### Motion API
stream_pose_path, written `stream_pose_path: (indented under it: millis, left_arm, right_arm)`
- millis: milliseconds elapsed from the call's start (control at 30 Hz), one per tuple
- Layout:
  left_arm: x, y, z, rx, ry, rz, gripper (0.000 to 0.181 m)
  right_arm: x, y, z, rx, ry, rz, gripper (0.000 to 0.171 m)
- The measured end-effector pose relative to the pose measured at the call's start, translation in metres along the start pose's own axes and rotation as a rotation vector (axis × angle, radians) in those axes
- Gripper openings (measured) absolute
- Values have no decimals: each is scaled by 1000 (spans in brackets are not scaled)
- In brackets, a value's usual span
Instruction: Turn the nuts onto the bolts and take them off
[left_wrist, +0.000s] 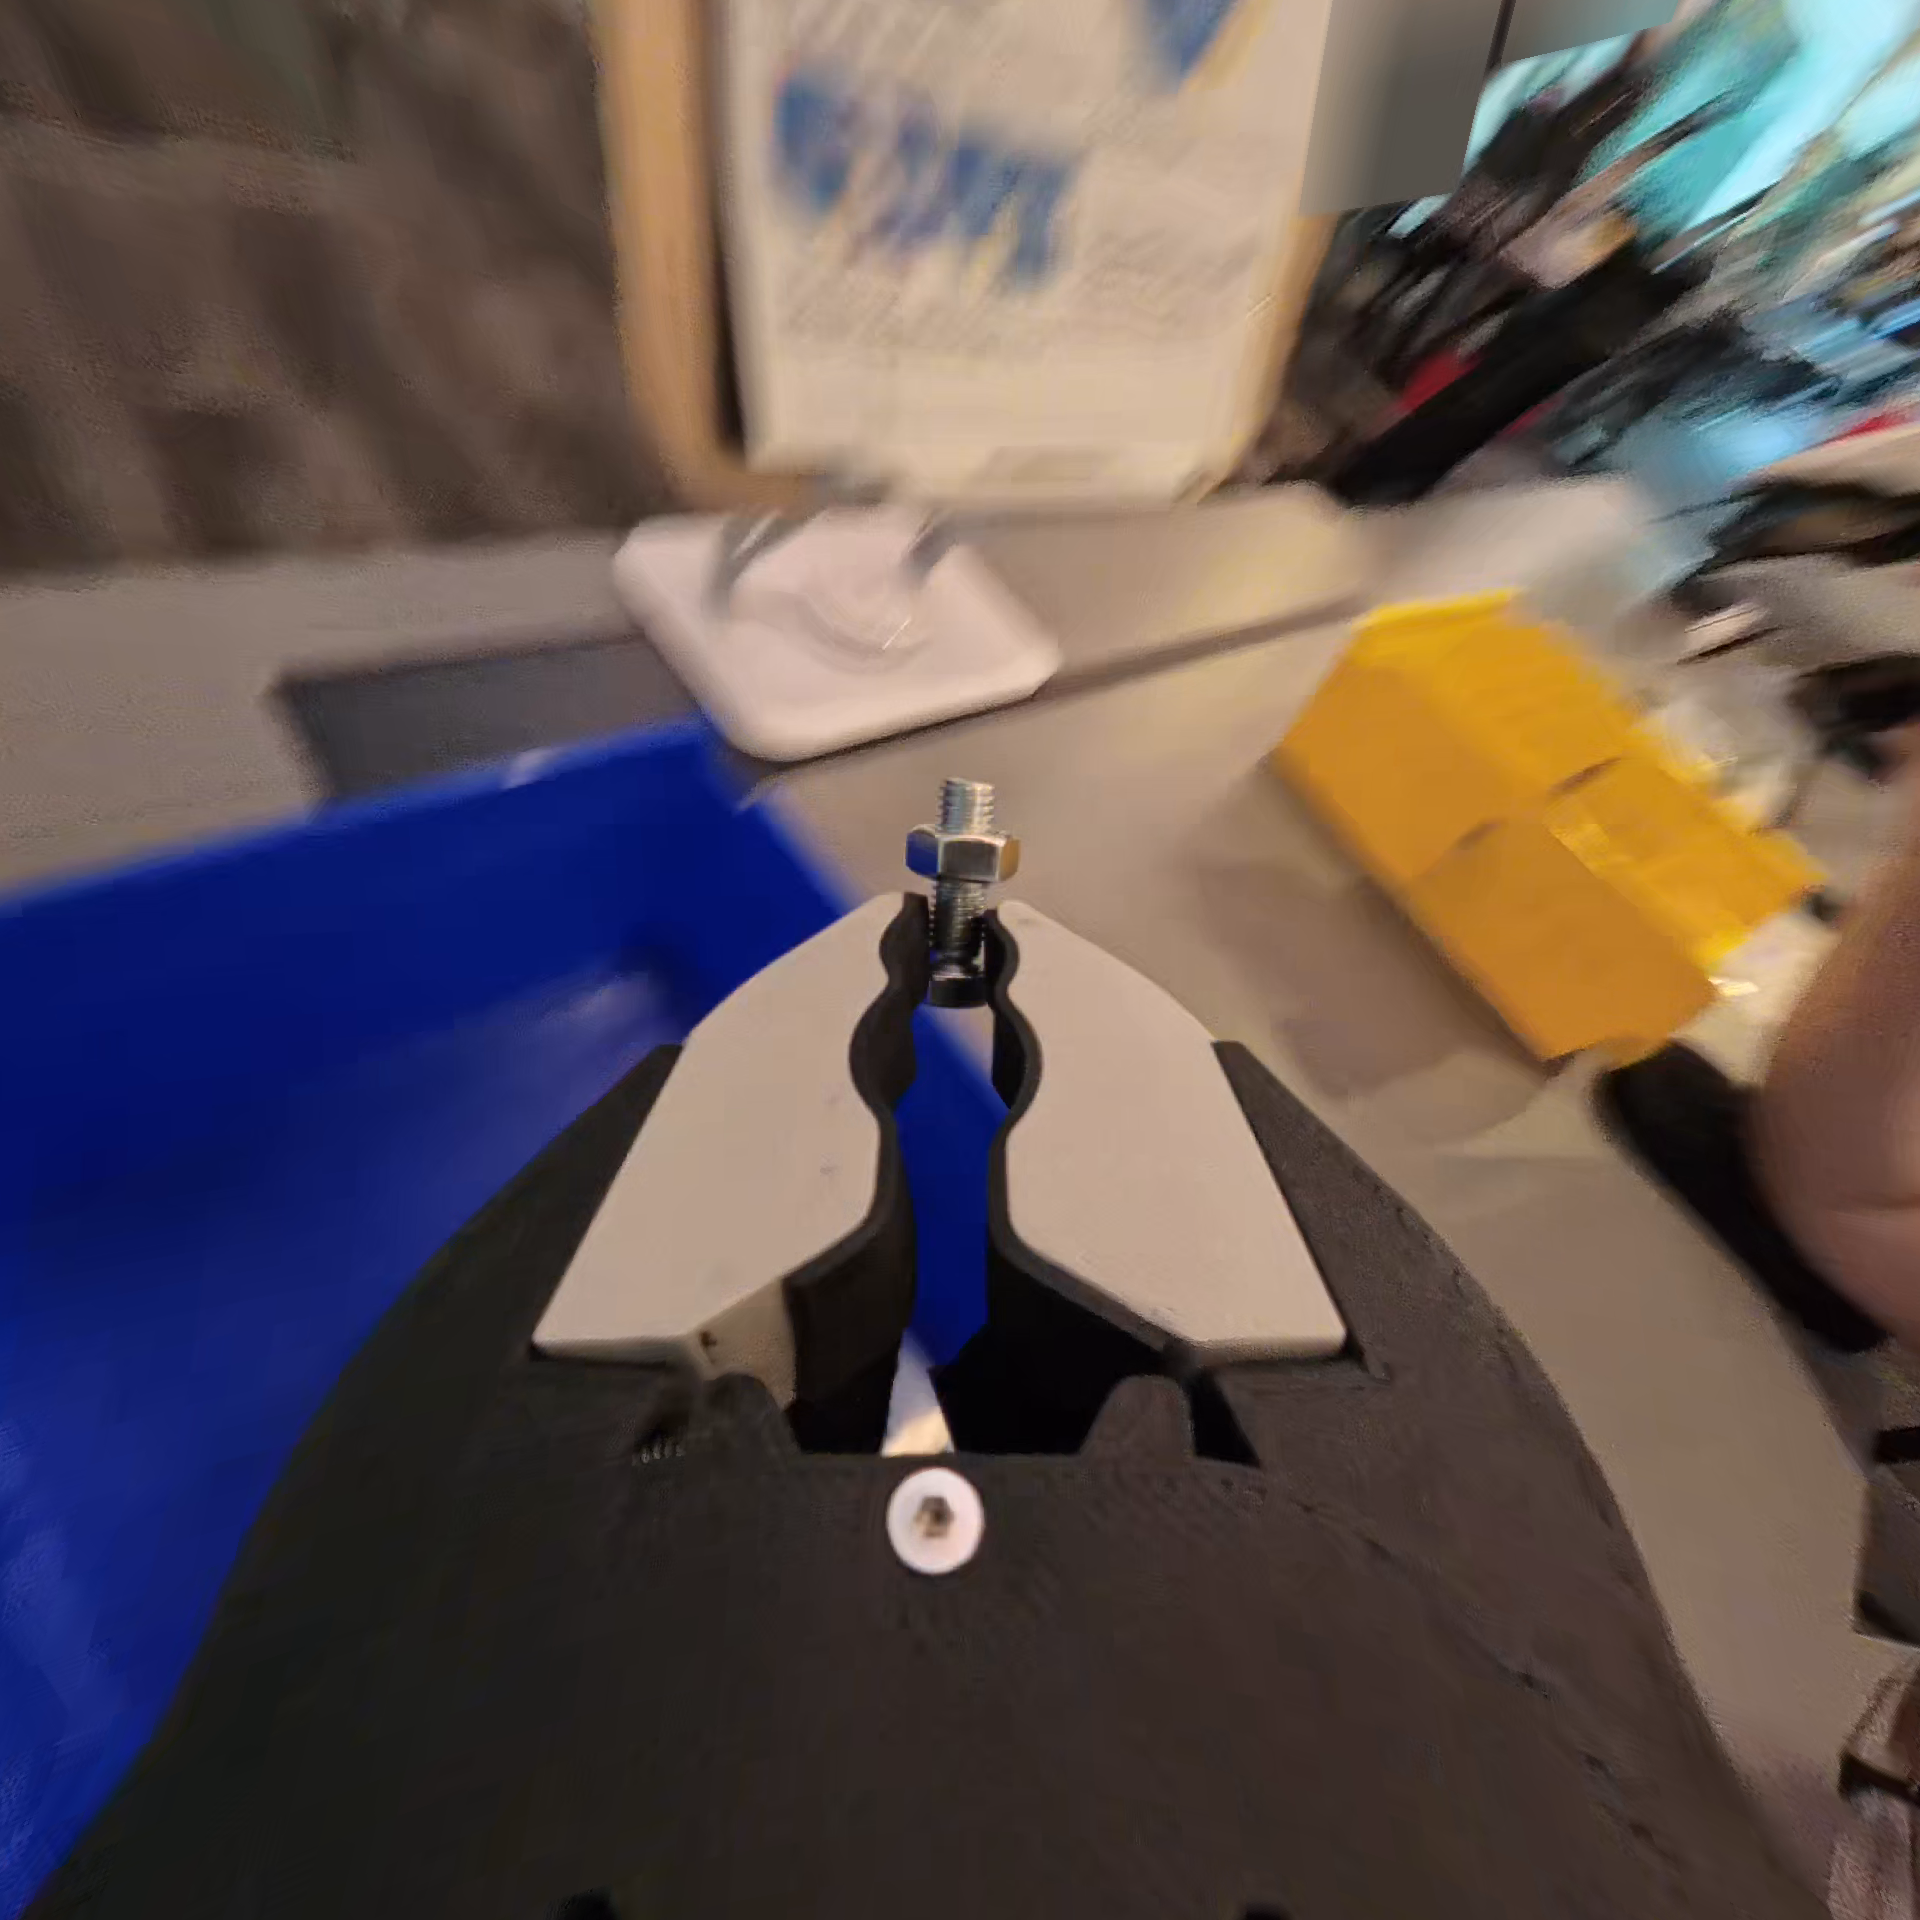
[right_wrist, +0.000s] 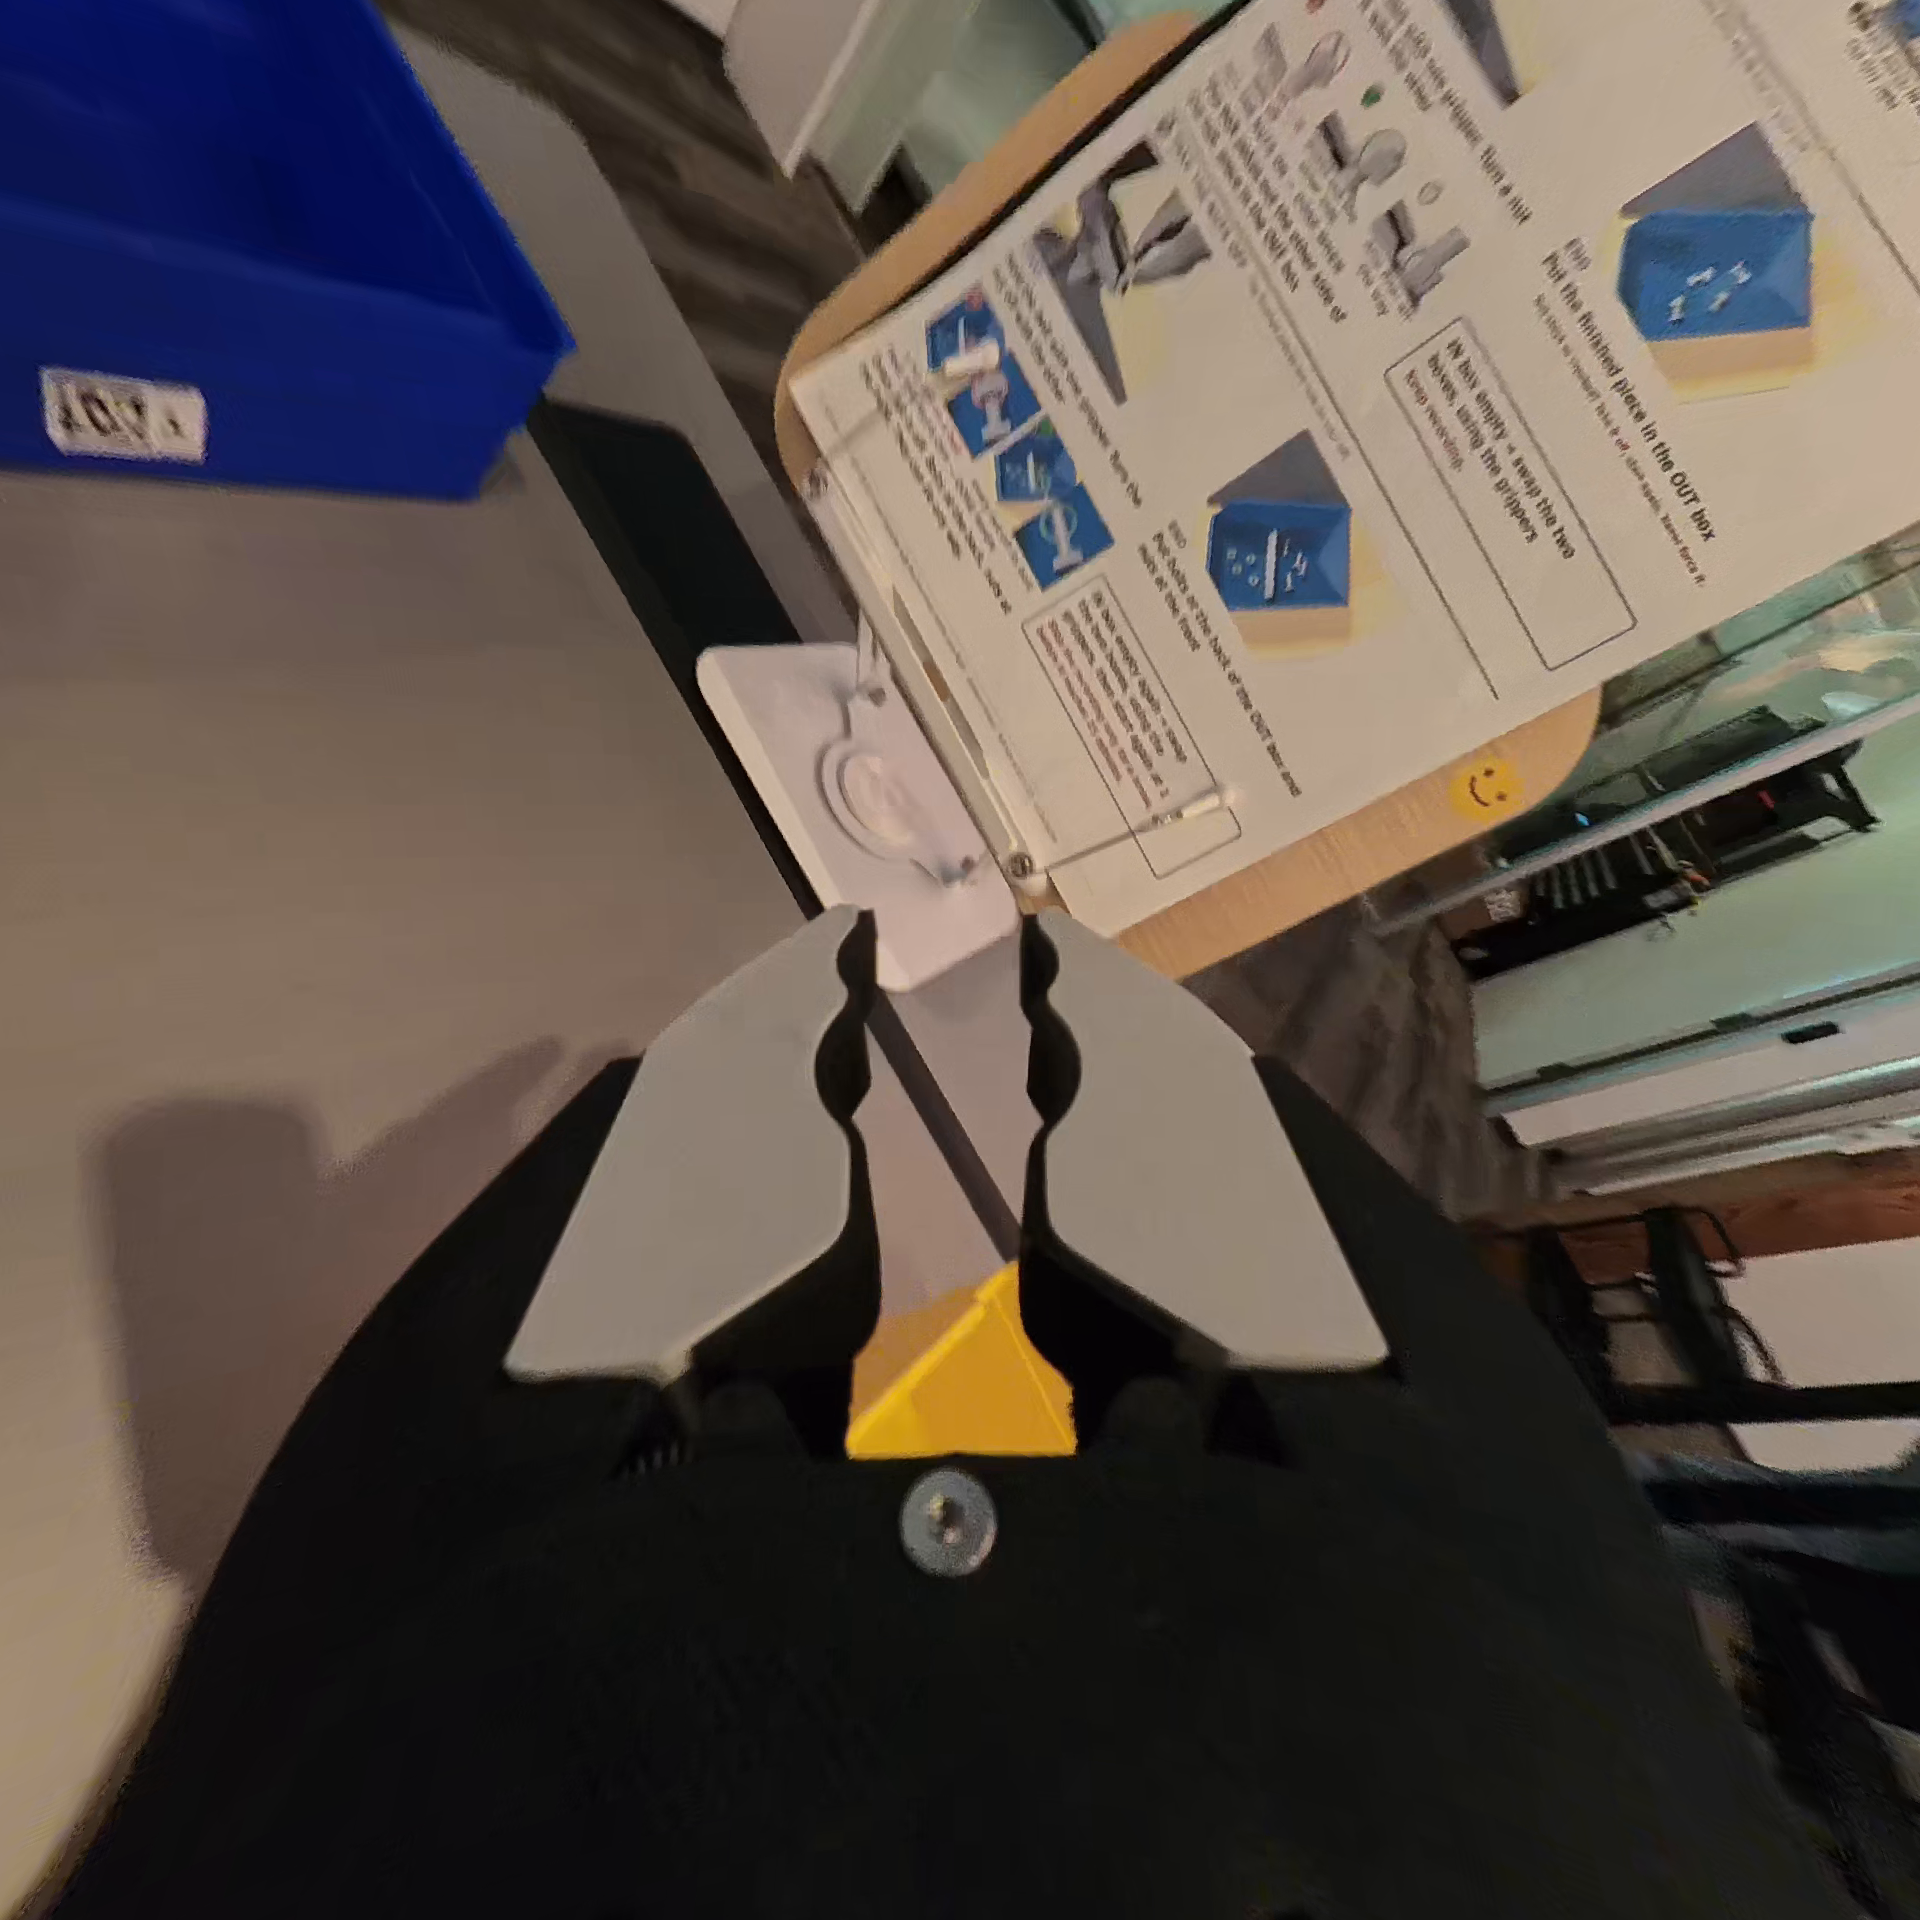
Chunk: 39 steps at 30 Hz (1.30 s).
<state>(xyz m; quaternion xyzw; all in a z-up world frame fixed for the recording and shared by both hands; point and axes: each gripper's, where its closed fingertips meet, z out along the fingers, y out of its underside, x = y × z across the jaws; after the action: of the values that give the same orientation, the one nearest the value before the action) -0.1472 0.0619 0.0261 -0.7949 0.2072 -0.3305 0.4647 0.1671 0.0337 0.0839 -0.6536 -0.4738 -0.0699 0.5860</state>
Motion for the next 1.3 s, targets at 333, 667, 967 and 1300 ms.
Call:
stream_pose_path:
  millis: [333,667,967,1300]
  left_arm:
    - [215,-38,34,351,498,297,10]
    - [271,-23,38,360,596,323,9]
    - [285,-21,32,350,689,279,9]
    - [290,-20,30,325,751,216,9]
  right_arm:
    - [-51,-105,-54,602,-554,488,43]
    - [-73,-123,-55,657,-656,564,47]
    - [-73,-126,-59,677,-647,551,47]
    - [-76,-132,-64,704,-667,555,43]
